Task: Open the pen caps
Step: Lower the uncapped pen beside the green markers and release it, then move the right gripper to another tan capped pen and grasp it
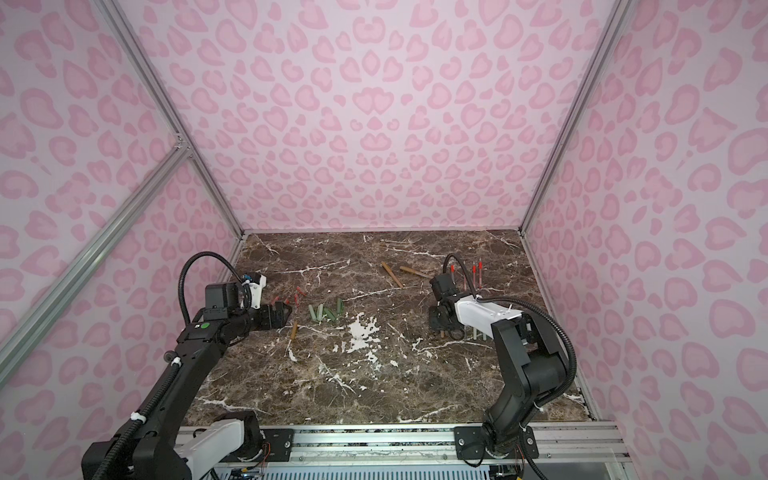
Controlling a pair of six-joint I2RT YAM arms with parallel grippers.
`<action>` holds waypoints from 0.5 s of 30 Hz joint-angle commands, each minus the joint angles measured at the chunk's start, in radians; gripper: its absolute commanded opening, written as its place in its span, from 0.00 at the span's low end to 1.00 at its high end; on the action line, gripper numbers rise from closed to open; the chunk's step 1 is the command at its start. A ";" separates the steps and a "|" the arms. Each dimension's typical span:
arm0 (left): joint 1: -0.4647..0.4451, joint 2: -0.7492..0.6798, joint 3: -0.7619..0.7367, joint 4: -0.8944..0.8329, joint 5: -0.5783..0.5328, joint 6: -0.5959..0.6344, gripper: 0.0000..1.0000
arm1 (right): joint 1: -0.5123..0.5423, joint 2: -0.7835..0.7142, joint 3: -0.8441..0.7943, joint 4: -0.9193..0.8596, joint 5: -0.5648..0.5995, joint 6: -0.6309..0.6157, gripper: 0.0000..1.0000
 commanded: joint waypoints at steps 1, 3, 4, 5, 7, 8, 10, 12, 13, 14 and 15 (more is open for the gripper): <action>0.000 0.004 0.002 0.018 0.011 0.000 0.95 | 0.001 0.016 -0.014 -0.018 0.017 0.015 0.22; 0.001 0.007 0.016 0.004 0.000 -0.002 0.96 | 0.004 0.013 -0.006 -0.025 -0.006 0.016 0.24; 0.000 0.005 0.019 0.001 0.000 -0.003 0.96 | 0.007 0.008 -0.004 -0.029 -0.006 0.012 0.24; 0.000 0.001 0.017 0.007 0.002 -0.003 0.96 | 0.009 0.001 0.001 -0.036 0.000 0.008 0.25; 0.001 0.000 0.006 0.016 0.008 0.002 0.96 | 0.009 -0.019 0.017 -0.057 0.012 0.000 0.26; 0.000 0.003 0.003 0.017 0.007 0.004 0.96 | 0.010 -0.032 0.028 -0.070 0.019 0.001 0.27; 0.002 0.009 0.015 0.007 -0.004 0.003 0.96 | 0.010 -0.061 0.057 -0.106 0.012 0.002 0.28; 0.002 0.009 0.024 0.000 -0.005 0.000 0.96 | 0.021 -0.094 0.096 -0.139 0.008 -0.006 0.29; 0.002 0.005 0.020 0.002 -0.003 -0.001 0.96 | 0.030 -0.110 0.118 -0.150 0.015 -0.016 0.31; 0.002 0.003 0.016 0.009 0.000 0.000 0.96 | 0.040 -0.119 0.137 -0.155 0.020 -0.029 0.32; 0.003 0.004 0.012 0.015 0.000 0.003 0.97 | 0.043 -0.119 0.156 -0.157 0.019 -0.038 0.33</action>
